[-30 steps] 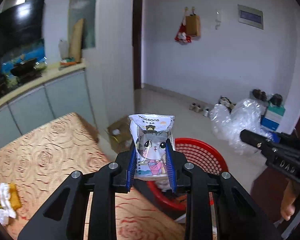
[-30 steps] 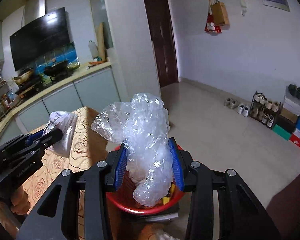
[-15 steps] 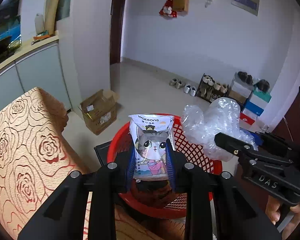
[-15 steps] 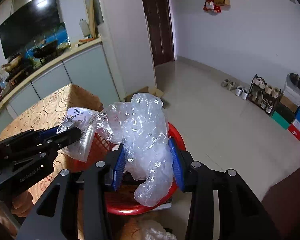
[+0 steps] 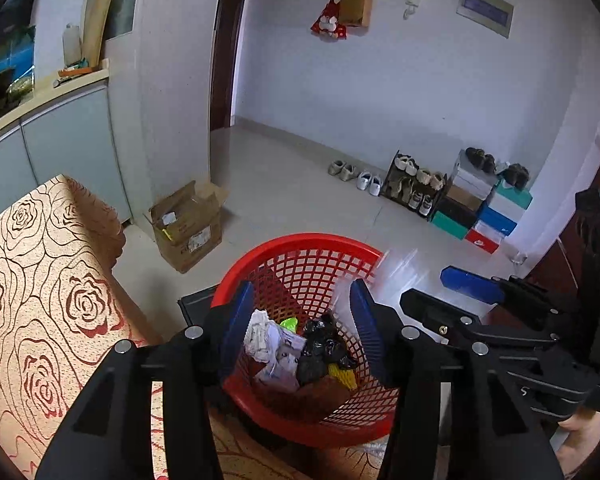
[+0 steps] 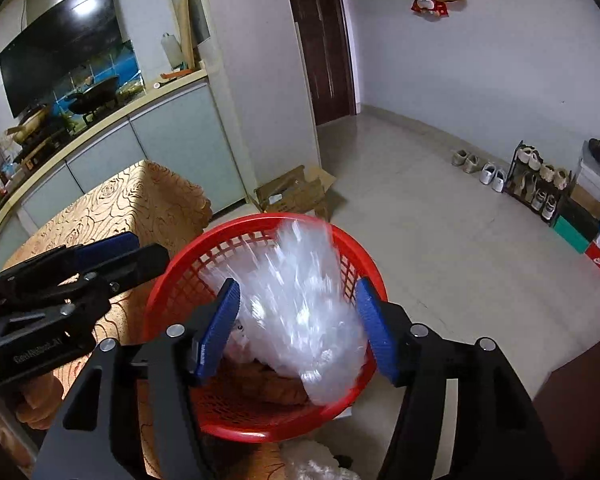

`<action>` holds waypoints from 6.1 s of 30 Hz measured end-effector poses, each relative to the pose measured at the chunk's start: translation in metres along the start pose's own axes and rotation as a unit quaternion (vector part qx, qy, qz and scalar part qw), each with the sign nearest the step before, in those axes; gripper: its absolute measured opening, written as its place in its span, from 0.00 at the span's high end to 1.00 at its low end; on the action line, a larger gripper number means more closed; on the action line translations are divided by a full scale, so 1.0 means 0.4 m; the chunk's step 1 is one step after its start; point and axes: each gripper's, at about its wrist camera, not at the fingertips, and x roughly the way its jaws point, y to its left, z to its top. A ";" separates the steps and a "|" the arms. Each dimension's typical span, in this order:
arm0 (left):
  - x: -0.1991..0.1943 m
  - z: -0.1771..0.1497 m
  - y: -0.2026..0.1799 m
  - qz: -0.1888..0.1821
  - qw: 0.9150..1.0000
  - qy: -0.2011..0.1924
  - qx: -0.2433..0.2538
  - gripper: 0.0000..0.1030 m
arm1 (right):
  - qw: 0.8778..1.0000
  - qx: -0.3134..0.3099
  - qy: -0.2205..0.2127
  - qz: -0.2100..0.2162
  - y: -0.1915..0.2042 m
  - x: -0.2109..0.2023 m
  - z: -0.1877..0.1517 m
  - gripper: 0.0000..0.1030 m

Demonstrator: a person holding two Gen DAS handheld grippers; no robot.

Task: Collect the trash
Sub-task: 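Open both tools to drop the packet and bag into the wastebasket, then bring both open tools back over the white tissues on the table, then grasp a white tissue with the left tool while the right tool grasps another tissue, then lift both tissues and carry them over the red wastebasket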

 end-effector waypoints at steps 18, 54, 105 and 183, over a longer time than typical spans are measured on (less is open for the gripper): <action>-0.242 -0.040 0.031 0.102 0.991 -0.083 0.006 0.33 | 0.999 -0.005 -0.048 0.013 0.061 -0.134 0.003 0.39; -0.648 -0.254 0.315 0.320 0.926 -0.154 -0.131 0.27 | 0.982 -0.108 -0.066 0.141 0.489 -0.183 -0.040 0.32; -0.655 -0.457 0.725 0.366 0.901 -0.024 -0.230 0.27 | 0.962 -0.186 -0.006 0.201 0.784 -0.062 -0.076 0.32; -0.812 -0.488 0.602 0.426 0.874 -0.087 -0.216 0.76 | 0.937 -0.243 0.028 0.248 1.004 -0.024 -0.139 0.78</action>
